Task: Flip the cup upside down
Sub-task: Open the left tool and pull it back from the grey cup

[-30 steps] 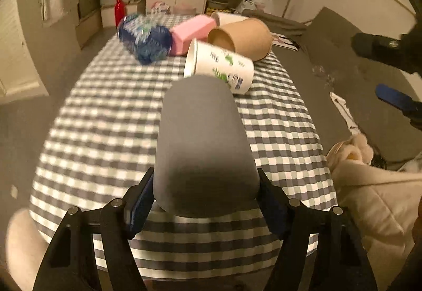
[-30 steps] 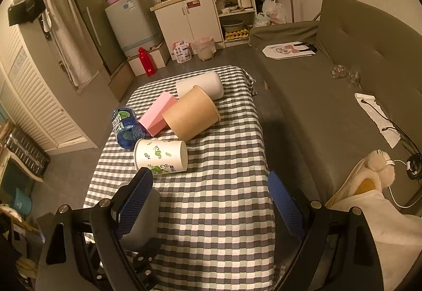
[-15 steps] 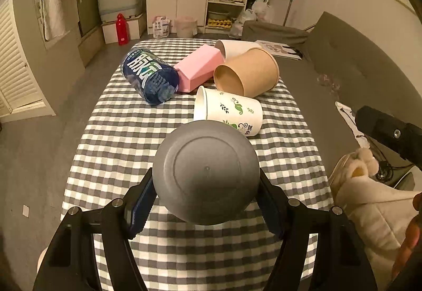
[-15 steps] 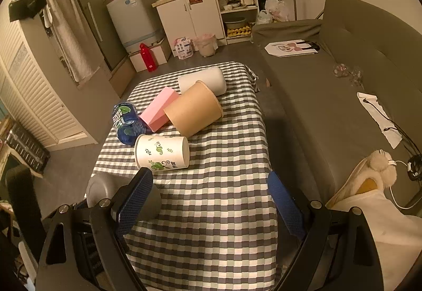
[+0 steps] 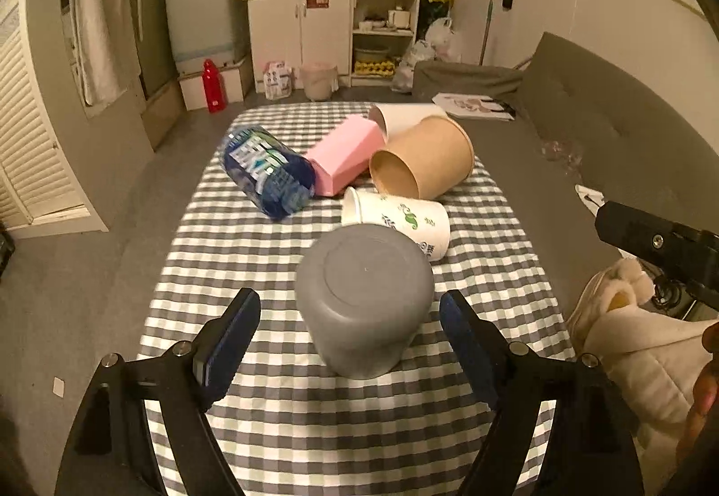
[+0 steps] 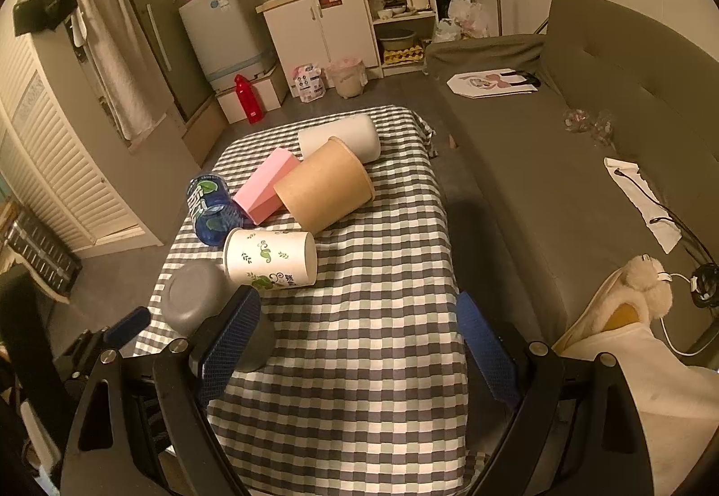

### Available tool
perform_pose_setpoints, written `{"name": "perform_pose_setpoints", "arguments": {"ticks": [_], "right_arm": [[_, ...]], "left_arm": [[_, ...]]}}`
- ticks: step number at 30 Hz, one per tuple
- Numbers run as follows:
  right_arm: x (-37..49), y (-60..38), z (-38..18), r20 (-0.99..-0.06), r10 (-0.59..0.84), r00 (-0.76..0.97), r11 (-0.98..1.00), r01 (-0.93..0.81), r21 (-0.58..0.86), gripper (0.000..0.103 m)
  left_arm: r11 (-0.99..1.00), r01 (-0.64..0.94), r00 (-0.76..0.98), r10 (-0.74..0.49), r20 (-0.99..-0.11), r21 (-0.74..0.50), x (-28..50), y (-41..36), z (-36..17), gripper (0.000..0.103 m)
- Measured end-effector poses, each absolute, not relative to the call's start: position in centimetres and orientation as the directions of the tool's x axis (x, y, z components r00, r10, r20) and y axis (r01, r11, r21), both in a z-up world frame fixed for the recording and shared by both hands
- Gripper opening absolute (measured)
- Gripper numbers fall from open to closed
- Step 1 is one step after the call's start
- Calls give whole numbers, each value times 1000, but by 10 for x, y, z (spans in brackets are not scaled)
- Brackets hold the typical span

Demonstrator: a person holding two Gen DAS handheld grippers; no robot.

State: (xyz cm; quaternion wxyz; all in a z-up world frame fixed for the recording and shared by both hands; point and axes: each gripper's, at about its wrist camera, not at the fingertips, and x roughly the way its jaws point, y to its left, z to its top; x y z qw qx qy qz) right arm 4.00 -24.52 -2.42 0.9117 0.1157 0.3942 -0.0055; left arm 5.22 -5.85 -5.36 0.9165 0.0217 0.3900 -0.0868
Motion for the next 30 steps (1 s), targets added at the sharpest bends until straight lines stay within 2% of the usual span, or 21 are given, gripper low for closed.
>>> {"name": "perform_pose_setpoints", "arguments": {"ticks": [10,16,30], "right_arm": [[16,-227,4,-640,58,766,991,32,129,89],[-4,-205,4,-609,35,792,999,-17,34,89],[-3,-196,-11,-612,45,790,999,-22,45,103]], "left_arm": [[989,144,792,-132,-597,-28,17,-31,-16,87],[995,99,831,-97,-547,-25,6,-13,-13,98],[998,45,822,-60,-567,-41,2,5,-32,103]]}}
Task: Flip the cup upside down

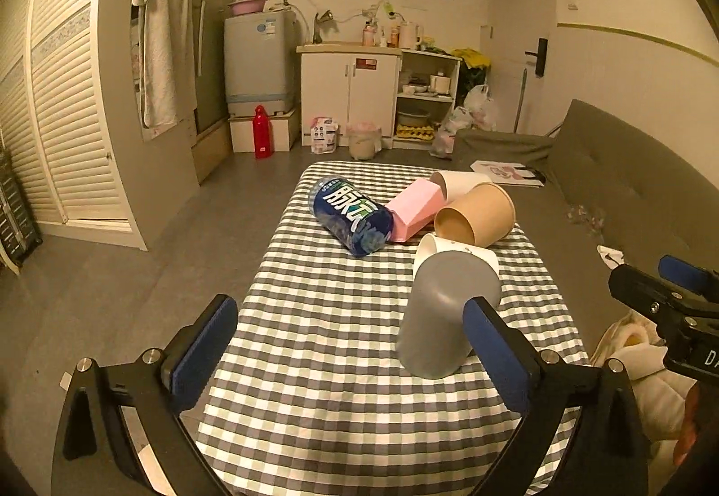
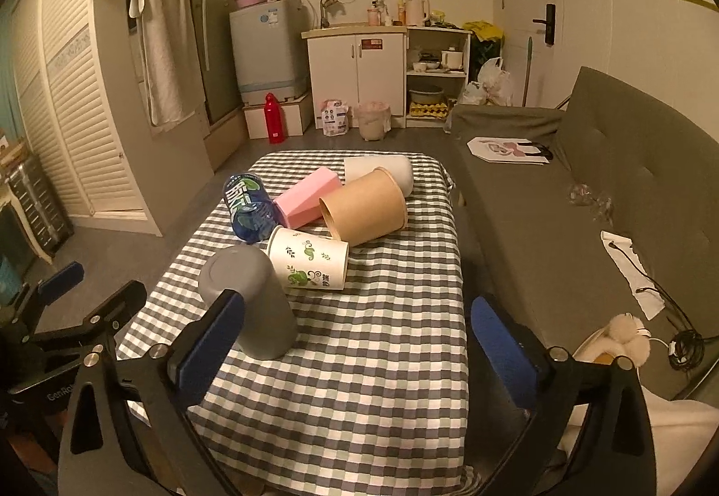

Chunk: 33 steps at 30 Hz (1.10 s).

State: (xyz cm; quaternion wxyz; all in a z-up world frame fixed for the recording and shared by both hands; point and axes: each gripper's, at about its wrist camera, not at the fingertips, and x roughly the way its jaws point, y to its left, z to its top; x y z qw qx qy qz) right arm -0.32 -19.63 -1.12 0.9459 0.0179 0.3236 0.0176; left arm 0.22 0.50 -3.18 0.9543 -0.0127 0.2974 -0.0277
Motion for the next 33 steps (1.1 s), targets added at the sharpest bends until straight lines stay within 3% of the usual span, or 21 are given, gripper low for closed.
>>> {"name": "perform_pose_setpoints", "arguments": {"ticks": [33], "right_arm": [[-2,-183,-20,-632,24,774,999,-46,-18,103]], "left_arm": [[999,-5,820,-22,-572,-46,3,11,-36,103]]}}
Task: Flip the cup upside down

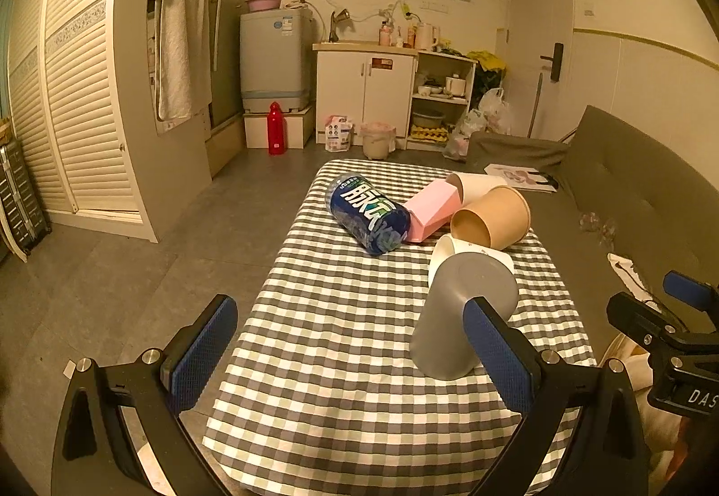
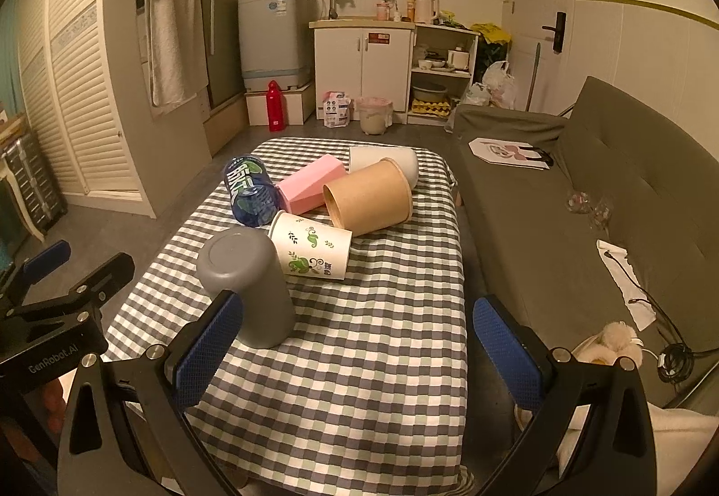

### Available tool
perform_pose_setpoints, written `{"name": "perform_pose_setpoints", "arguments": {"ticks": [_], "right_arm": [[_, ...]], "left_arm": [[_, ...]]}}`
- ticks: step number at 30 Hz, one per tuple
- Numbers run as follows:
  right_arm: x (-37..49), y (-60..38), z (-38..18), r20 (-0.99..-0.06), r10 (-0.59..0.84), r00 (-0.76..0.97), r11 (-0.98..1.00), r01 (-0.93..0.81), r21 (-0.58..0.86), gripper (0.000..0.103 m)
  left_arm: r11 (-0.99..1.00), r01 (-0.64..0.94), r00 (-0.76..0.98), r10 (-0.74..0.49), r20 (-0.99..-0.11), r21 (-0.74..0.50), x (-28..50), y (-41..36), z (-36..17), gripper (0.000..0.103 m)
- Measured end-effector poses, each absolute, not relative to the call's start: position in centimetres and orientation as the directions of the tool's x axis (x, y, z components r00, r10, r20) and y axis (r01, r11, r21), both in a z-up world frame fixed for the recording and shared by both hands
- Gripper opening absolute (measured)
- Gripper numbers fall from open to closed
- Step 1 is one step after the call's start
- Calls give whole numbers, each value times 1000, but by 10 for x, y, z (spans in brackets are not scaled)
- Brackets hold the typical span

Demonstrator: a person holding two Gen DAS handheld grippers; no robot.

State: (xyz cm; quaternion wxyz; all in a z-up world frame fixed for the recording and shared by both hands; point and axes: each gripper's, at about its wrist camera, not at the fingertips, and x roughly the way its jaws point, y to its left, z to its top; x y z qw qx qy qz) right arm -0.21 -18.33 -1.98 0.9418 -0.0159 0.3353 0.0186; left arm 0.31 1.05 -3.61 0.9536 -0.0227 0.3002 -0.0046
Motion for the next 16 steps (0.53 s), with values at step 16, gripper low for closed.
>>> {"name": "perform_pose_setpoints", "arguments": {"ticks": [16], "right_arm": [[-2,-181,-22,-643,26,766,998,-55,-25,103]], "left_arm": [[1000,-13,822,-3,-570,-25,0,12,-38,103]]}}
